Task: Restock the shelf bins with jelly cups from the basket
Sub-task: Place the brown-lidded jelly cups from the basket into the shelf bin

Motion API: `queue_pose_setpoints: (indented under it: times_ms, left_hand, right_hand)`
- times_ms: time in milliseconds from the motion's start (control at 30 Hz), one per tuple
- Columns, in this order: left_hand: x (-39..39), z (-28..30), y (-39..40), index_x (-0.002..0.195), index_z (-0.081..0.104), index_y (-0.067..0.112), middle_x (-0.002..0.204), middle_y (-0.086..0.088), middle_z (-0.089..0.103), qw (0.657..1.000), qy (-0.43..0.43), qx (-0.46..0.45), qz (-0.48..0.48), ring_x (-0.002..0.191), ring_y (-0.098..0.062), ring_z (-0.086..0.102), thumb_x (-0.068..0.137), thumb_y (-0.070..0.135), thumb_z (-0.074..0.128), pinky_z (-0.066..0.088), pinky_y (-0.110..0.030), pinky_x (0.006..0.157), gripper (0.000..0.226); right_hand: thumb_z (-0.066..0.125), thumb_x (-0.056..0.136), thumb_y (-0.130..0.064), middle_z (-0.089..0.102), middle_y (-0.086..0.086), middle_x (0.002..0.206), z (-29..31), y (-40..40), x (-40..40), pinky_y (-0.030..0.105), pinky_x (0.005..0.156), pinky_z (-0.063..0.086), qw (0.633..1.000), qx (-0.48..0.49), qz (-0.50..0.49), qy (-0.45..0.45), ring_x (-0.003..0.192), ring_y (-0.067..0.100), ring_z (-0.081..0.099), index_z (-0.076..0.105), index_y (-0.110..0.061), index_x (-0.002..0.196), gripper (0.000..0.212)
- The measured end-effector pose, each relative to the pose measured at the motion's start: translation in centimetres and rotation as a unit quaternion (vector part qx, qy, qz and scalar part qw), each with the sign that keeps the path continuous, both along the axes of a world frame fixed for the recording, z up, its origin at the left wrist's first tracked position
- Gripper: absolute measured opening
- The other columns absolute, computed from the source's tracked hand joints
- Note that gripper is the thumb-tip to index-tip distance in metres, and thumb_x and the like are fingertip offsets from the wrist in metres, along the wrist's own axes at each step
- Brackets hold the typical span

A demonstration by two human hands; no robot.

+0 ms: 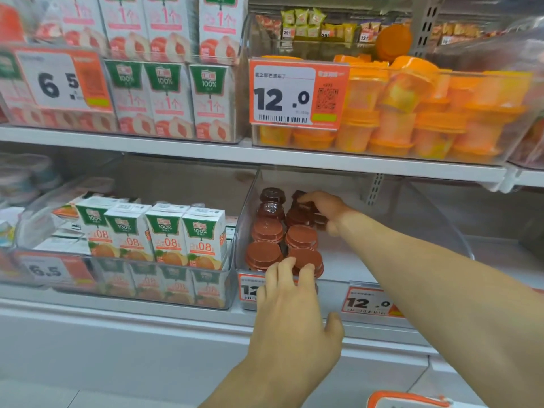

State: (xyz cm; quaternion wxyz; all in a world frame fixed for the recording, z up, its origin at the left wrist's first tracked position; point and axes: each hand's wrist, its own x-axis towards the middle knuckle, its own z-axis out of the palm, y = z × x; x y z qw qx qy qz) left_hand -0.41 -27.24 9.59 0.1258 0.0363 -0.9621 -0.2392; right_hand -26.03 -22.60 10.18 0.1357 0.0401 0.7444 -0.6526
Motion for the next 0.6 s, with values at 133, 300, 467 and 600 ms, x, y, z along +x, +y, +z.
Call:
queue_pose_setpoints:
  times_ms: [133, 300, 467, 600]
  left_hand:
    - [-0.1, 0.0, 0.1, 0.152, 0.021, 0.025, 0.155, 0.006, 0.009, 1.000, -0.005, -0.001, 0.000, 0.145, -0.015, 0.003, 0.093, 0.047, 0.052, 0.015, -0.032, 0.118, 0.070]
    - [0.0, 0.0, 0.0, 0.151, 0.022, 0.026, 0.155, 0.006, 0.009, 1.000, -0.006, 0.002, 0.002, 0.146, -0.015, 0.003, 0.093, 0.046, 0.053, 0.015, -0.033, 0.119, 0.069]
    - [-0.3, -0.4, 0.2, 0.150, 0.023, 0.025, 0.154, 0.005, 0.010, 1.000, -0.005, -0.005, 0.010, 0.145, -0.016, 0.006, 0.092, 0.047, 0.053, 0.015, -0.032, 0.119, 0.068]
    - [-0.5, -0.5, 0.5, 0.148, 0.023, 0.026, 0.150, 0.006, 0.013, 1.000, 0.001, -0.001, 0.014, 0.143, -0.015, 0.009, 0.092, 0.046, 0.054, 0.015, -0.029, 0.118, 0.067]
  right_hand:
    - [0.066, 0.089, -0.027, 0.070, 0.008, 0.091, 0.1, -0.1, -0.4, 0.035, 0.075, 0.048, 1.000, 0.005, 0.009, 0.011, 0.079, 0.023, 0.065, 0.068, -0.018, 0.097, 0.012]
    - [0.071, 0.089, -0.021, 0.070, 0.007, 0.087, -0.1, -0.2, -1.0, 0.025, 0.057, 0.052, 0.998, 0.042, -0.010, 0.036, 0.070, 0.018, 0.067, 0.065, -0.011, 0.098, 0.014]
    - [0.073, 0.089, -0.020, 0.069, 0.008, 0.085, 0.0, 0.0, -0.9, 0.021, 0.044, 0.050, 0.997, 0.054, -0.005, 0.063, 0.067, 0.017, 0.066, 0.065, -0.007, 0.087, 0.016]
    - [0.071, 0.085, -0.028, 0.072, 0.010, 0.101, 1.2, 1.4, -0.6, 0.035, 0.064, 0.059, 0.988, 0.103, -0.046, 0.105, 0.075, 0.024, 0.067, 0.071, -0.006, 0.101, 0.027]
